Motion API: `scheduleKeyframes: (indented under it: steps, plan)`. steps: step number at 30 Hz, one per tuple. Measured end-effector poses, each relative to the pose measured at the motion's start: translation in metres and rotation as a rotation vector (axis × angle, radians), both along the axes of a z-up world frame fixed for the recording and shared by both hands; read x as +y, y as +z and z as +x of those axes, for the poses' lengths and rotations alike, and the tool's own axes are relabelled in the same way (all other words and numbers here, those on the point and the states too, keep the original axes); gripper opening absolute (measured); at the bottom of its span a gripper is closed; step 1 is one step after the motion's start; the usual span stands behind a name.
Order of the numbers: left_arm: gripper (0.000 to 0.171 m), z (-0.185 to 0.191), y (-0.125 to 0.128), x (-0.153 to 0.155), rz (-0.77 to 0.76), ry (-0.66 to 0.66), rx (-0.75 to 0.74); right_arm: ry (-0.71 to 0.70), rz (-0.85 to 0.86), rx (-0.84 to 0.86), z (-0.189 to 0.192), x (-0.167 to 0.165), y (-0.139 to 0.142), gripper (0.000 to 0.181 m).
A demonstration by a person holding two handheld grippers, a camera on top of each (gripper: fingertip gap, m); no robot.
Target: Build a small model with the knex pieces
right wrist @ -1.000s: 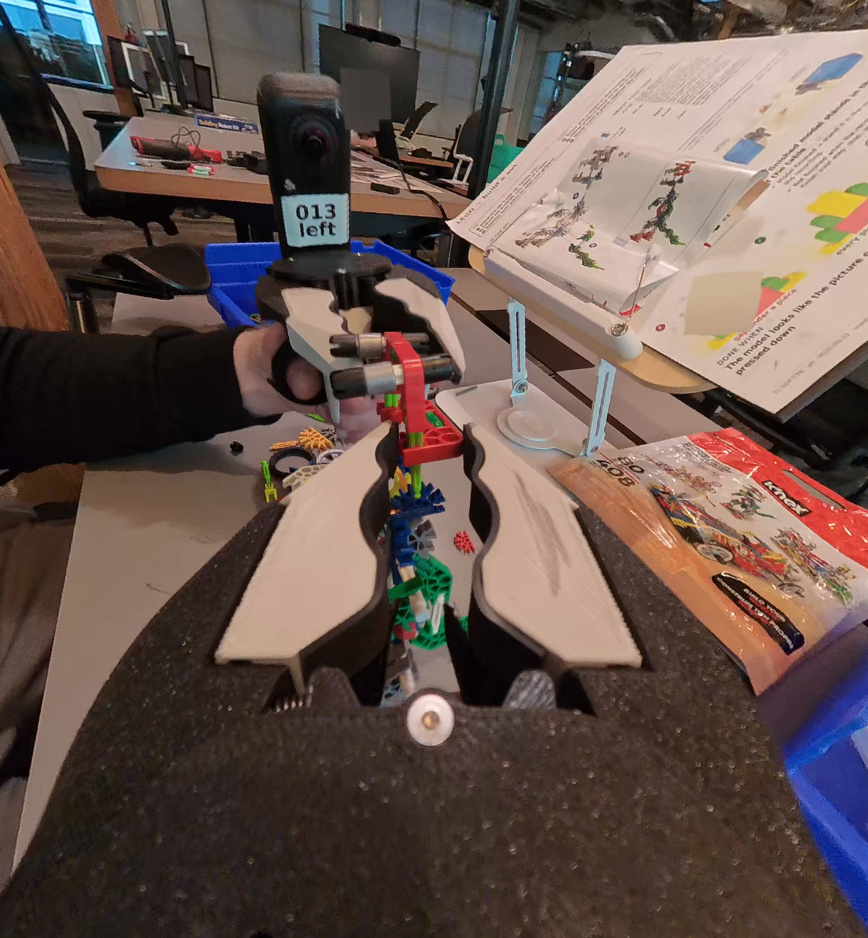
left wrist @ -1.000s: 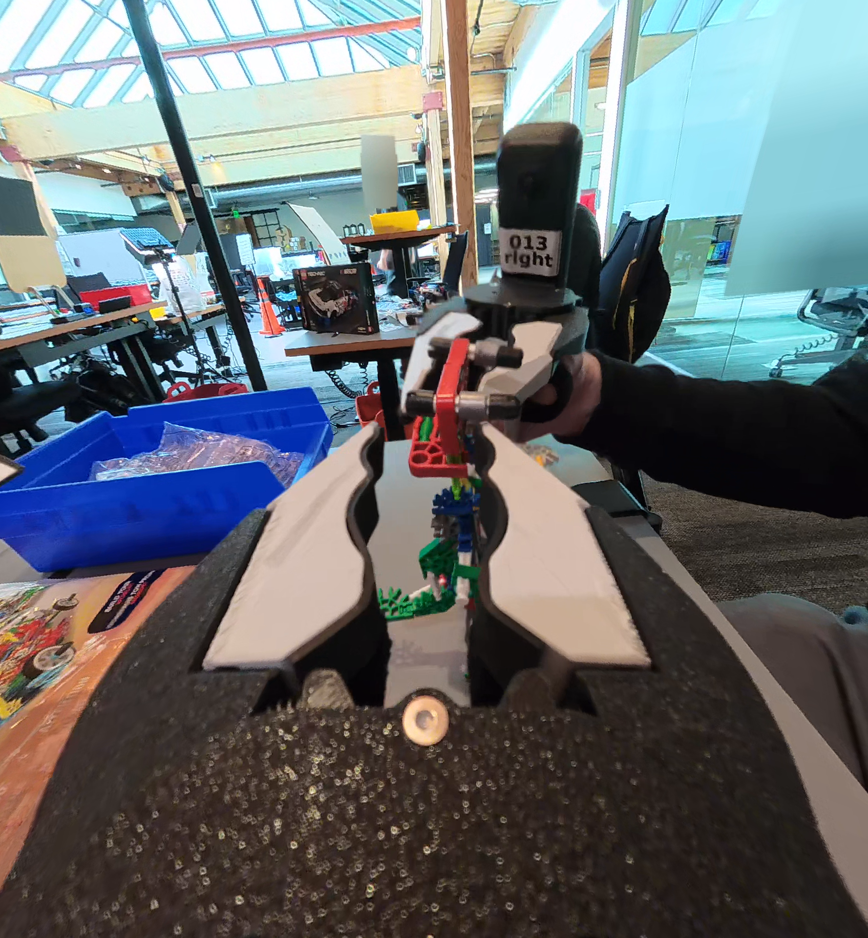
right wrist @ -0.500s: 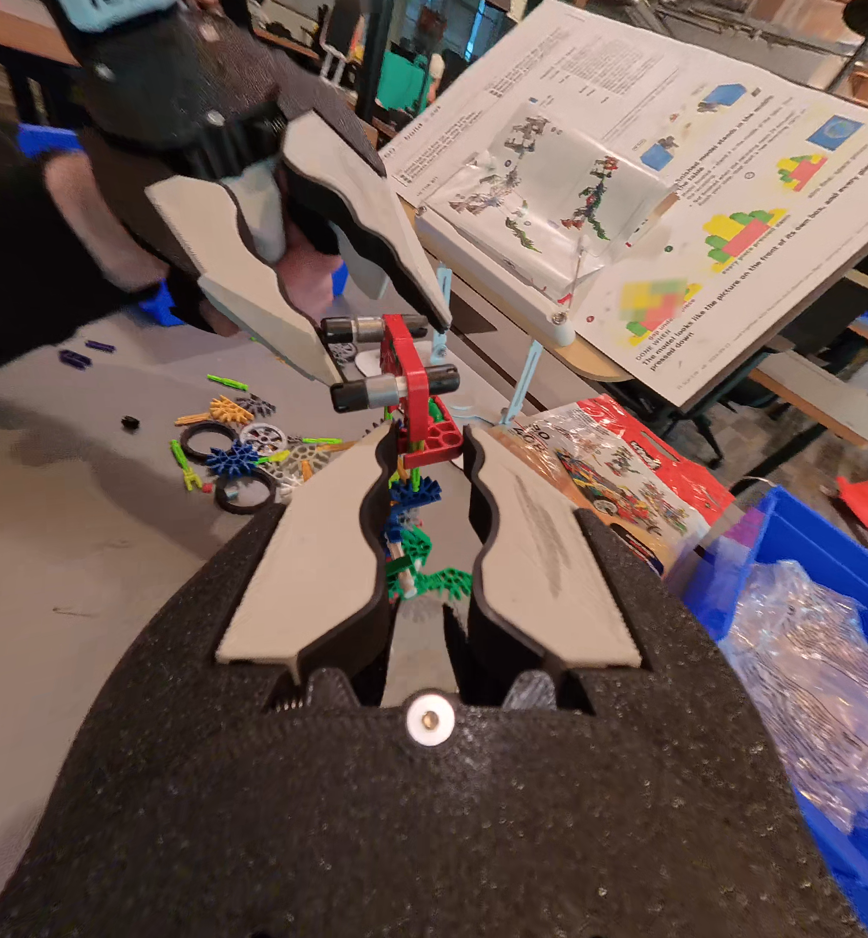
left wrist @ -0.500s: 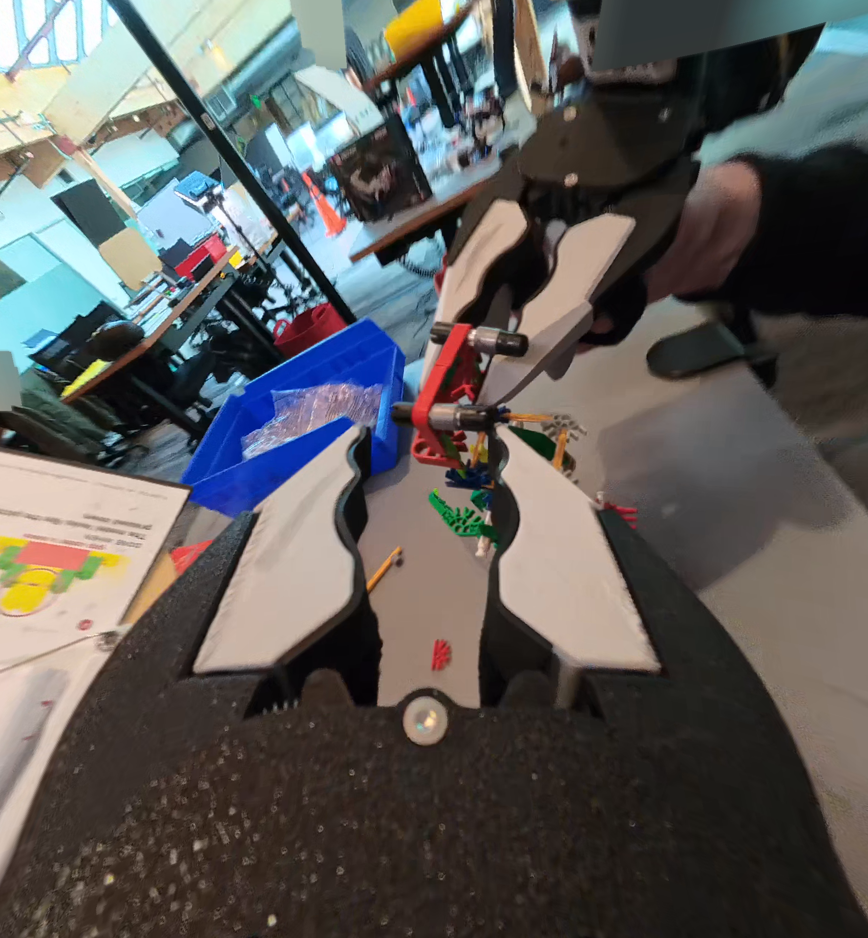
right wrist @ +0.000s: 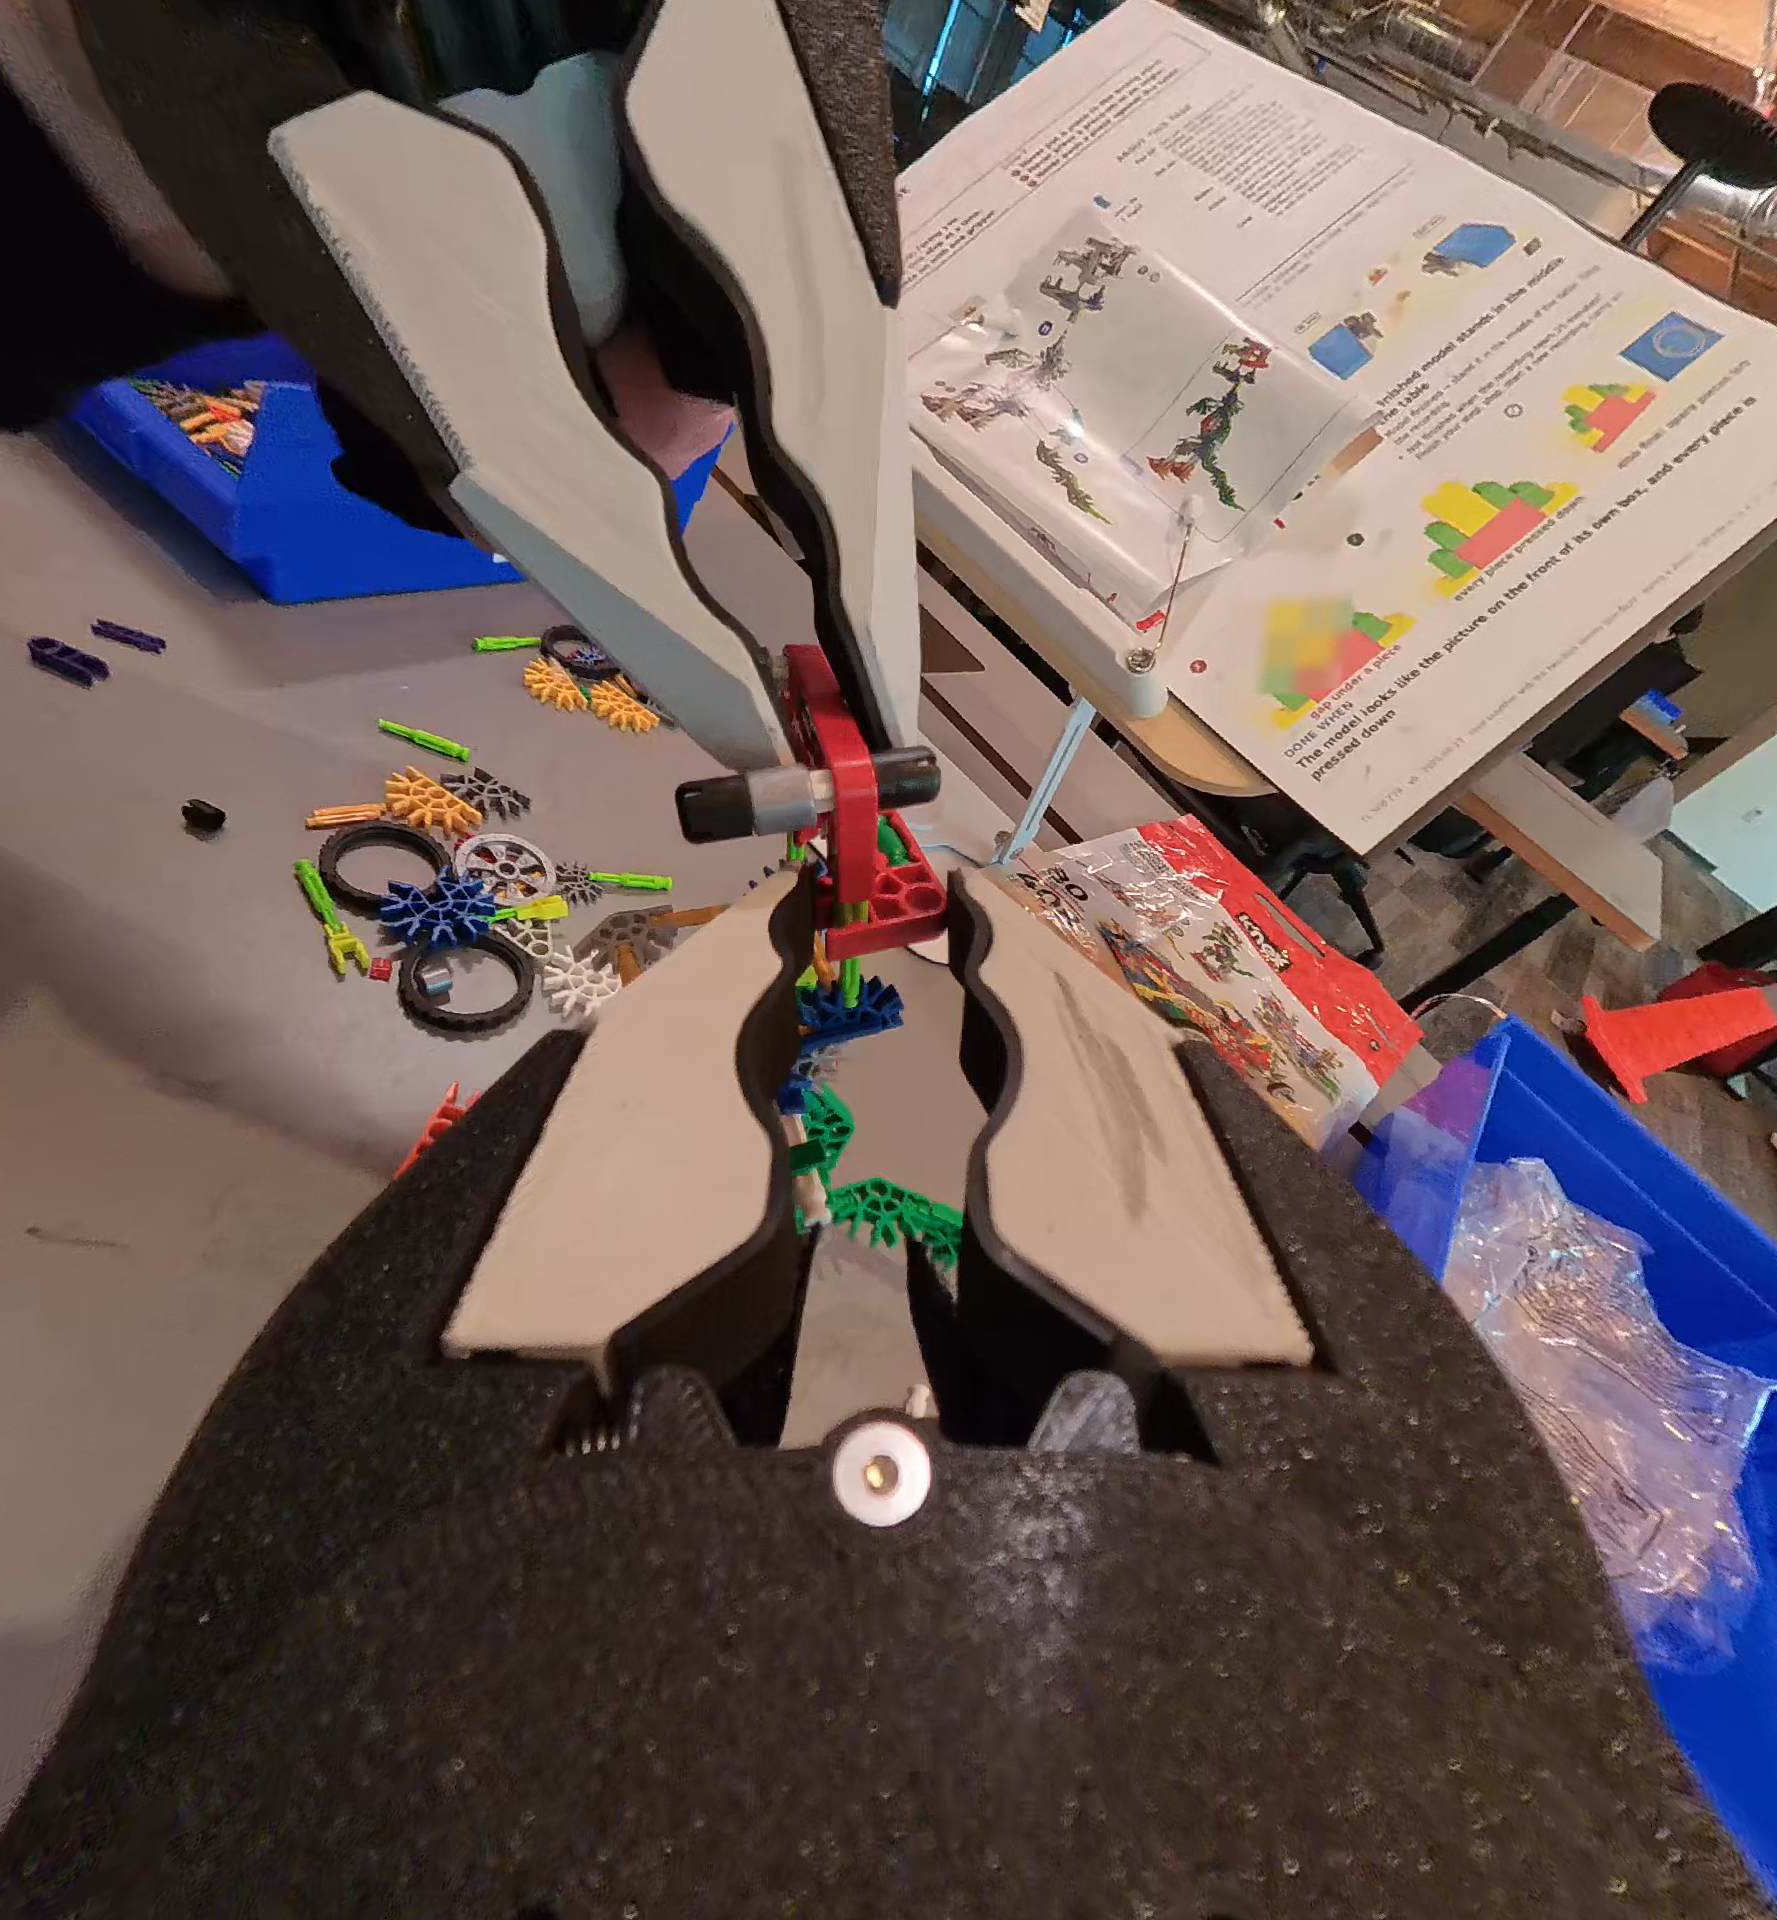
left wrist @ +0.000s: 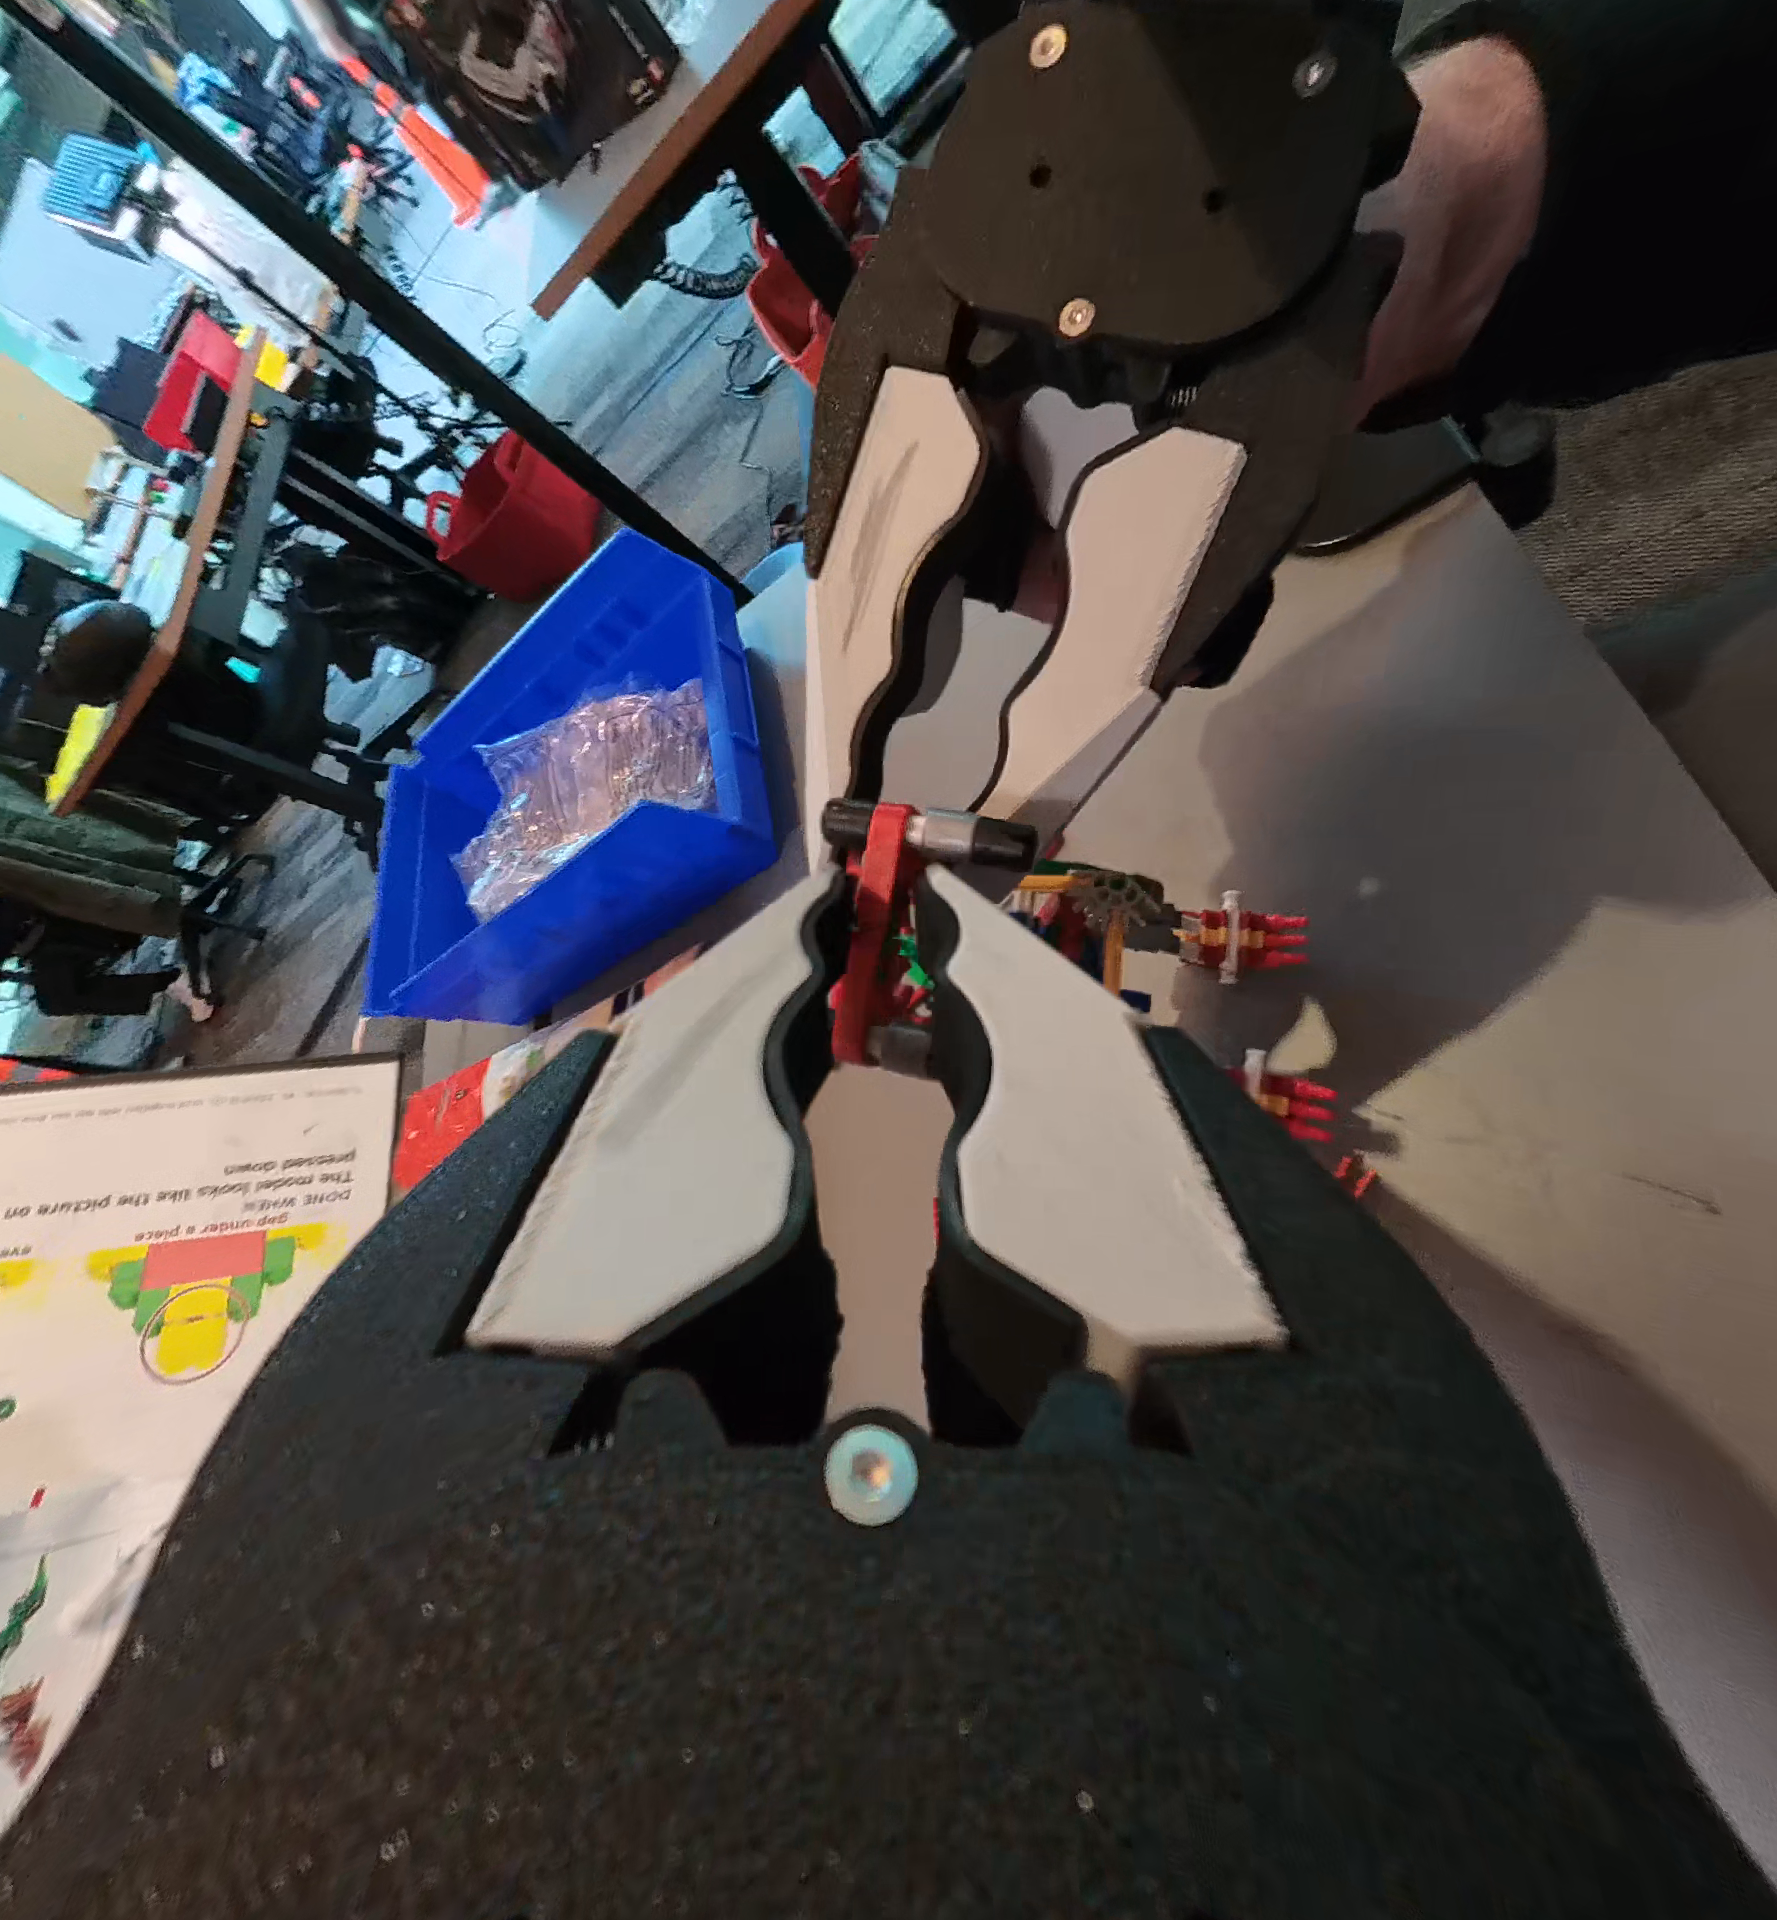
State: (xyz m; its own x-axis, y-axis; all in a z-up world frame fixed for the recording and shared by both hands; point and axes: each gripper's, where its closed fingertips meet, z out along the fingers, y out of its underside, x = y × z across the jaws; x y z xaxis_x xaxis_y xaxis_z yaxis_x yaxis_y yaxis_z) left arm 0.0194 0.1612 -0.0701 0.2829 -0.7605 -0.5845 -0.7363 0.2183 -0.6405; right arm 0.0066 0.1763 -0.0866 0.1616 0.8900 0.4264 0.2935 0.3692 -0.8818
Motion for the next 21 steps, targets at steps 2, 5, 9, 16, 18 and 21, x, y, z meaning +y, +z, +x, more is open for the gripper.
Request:
scheduleKeyframes:
  steps: [2,5,9,16,18,21]
  plan:
    - [0.008,0.0016,-0.0023,0.0001,-0.026,-0.017,0.02,0.002,0.003,-0.007,0.0005,0.0002,-0.0017,0.023]
    - [0.006,0.005,-0.0037,-0.0004,-0.038,-0.038,0.041,0.014,0.004,-0.002,0.0021,0.0005,-0.0026,0.022]
    - [0.005,0.0072,-0.0034,-0.002,-0.055,-0.073,0.003,0.037,-0.001,0.003,0.0033,-0.0001,-0.0029,0.023]
    - [0.004,0.0087,-0.0029,-0.0032,-0.077,-0.098,-0.086,0.059,-0.007,0.01,0.0046,-0.0013,-0.0043,0.023]
    - [0.004,0.0091,-0.0038,-0.0037,-0.08,-0.101,-0.087,0.062,-0.008,-0.001,0.0048,-0.0019,-0.0055,0.023]
    - [0.004,0.0089,-0.0043,-0.0043,-0.096,-0.106,-0.097,0.068,-0.009,-0.002,0.005,-0.0021,-0.0063,0.023]
